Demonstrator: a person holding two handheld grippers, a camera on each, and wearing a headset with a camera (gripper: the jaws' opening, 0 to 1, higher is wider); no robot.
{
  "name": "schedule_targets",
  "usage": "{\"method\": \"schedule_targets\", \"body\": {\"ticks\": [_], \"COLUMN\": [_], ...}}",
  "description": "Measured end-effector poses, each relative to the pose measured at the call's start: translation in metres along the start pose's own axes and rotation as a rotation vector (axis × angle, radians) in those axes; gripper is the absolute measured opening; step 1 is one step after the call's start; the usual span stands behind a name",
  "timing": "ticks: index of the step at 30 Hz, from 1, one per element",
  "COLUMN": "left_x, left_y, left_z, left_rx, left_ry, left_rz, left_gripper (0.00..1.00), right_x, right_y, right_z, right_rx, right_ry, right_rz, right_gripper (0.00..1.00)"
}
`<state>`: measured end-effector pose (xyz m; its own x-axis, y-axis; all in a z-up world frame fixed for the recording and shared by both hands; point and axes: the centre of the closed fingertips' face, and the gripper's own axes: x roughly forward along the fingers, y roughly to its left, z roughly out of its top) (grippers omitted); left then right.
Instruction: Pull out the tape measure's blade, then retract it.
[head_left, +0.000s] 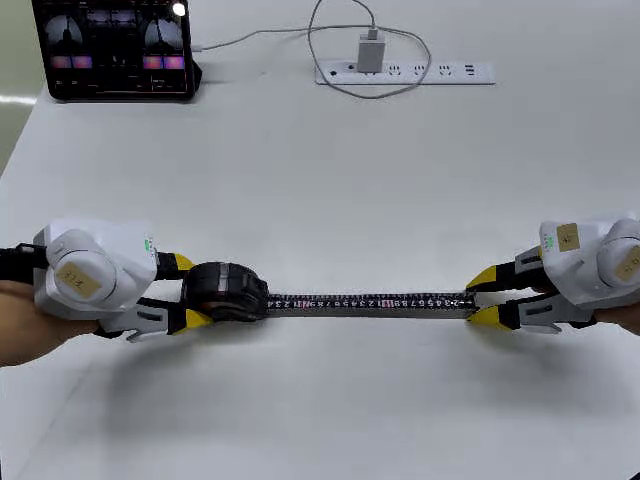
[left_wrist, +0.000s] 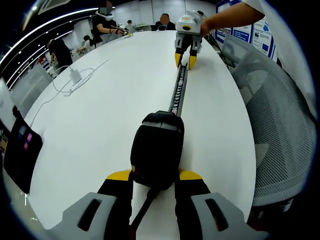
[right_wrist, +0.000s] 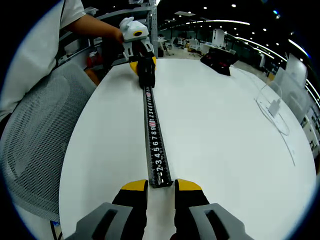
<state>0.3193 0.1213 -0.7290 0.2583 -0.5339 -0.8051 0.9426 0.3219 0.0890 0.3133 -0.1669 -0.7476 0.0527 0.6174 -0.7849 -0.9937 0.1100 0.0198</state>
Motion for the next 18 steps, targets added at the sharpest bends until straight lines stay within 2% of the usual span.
{"method": "schedule_targets", "body": {"ticks": [5,7,18], "left_x": [-0.0013,-0.0019,-0.0025], "left_y": [0.0002,0.0000,-0.0009], "left_z": [-0.0035,-0.0019,0.0006], "left_rx": [-0.008,-0.028,-0.036], "left_ry": [0.006,-0.002,-0.002], "left_rz": [0.002,0.001,0.003], "left_gripper": [0.31,0.34,0.37], "right_x": [-0.0006,-0.0006,-0.0015], "right_y": [0.0005,0.0019,0.0012], "right_z": [0.0007,0.0020,0.0042], "right_rx": [0.016,0.029,0.037], "right_ry": [-0.003,-0.009,-0.012], "right_rz": [-0.003,0.002,-0.005], "right_gripper": [0.20,0.21,0.24]}}
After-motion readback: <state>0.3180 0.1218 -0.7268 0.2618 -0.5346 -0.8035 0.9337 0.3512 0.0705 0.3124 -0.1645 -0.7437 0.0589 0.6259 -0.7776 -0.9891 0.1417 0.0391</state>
